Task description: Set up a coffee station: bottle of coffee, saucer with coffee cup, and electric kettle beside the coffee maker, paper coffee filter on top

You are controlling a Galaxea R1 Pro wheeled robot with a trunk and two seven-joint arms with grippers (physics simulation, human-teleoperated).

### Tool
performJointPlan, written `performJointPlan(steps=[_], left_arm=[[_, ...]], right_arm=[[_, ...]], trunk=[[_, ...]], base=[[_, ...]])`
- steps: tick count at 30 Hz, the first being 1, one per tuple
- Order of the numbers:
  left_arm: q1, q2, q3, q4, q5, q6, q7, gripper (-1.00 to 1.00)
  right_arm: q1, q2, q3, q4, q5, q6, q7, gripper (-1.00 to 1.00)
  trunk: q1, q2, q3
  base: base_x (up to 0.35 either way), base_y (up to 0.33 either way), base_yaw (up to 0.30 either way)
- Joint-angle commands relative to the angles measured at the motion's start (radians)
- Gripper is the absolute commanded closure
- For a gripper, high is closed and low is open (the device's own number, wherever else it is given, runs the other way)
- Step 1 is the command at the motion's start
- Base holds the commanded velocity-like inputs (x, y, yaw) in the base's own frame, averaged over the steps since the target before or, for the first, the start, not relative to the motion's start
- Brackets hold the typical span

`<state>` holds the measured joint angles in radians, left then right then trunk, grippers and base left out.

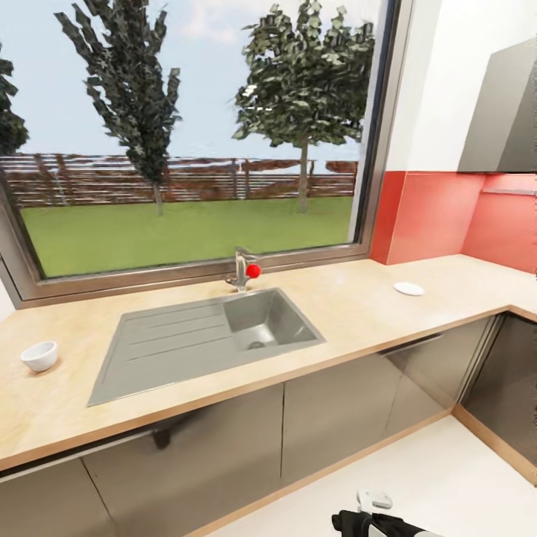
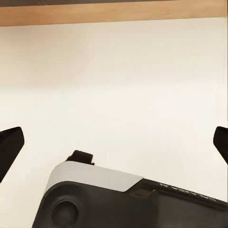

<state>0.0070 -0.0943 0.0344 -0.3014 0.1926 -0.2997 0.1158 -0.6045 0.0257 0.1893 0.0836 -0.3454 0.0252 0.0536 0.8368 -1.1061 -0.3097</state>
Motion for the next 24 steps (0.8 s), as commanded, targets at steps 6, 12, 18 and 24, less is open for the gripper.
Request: performJointPlan(steps=[6,12,18,24], left_arm=[[0.001,0.000,0.004,-0.002,0.001,-0.001,0.001,-1.00],[0.001,0.001,0.004,-0.002,0.001,-0.001,0.001,-1.00],[0.001,0.001,0.004,-0.002,0.001,-0.001,0.001,-1.00],[0.001,0.001,0.004,-0.002,0.001,-0.001,0.001,-1.00]], right_arm=[[-0.001,0.000,0.009,0.002,-0.010,0.001,0.005,-1.00],[-0.001,0.000,0.009,0.002,-0.010,0.001,0.005,-1.00],[-0.001,0.000,0.009,0.002,-0.010,0.001,0.005,-1.00],[-0.001,0.000,0.009,0.002,-0.010,0.001,0.005,-1.00]], trunk=[[0.000,-0.001,-0.001],[0.000,-0.001,-0.001],[0.000,-0.001,-0.001],[0.000,-0.001,-0.001]], base=[[0.052,-0.296,0.000],[0.004,-0.296,0.000],[0.076,-0.297,0.000],[0.099,-0.297,0.000]])
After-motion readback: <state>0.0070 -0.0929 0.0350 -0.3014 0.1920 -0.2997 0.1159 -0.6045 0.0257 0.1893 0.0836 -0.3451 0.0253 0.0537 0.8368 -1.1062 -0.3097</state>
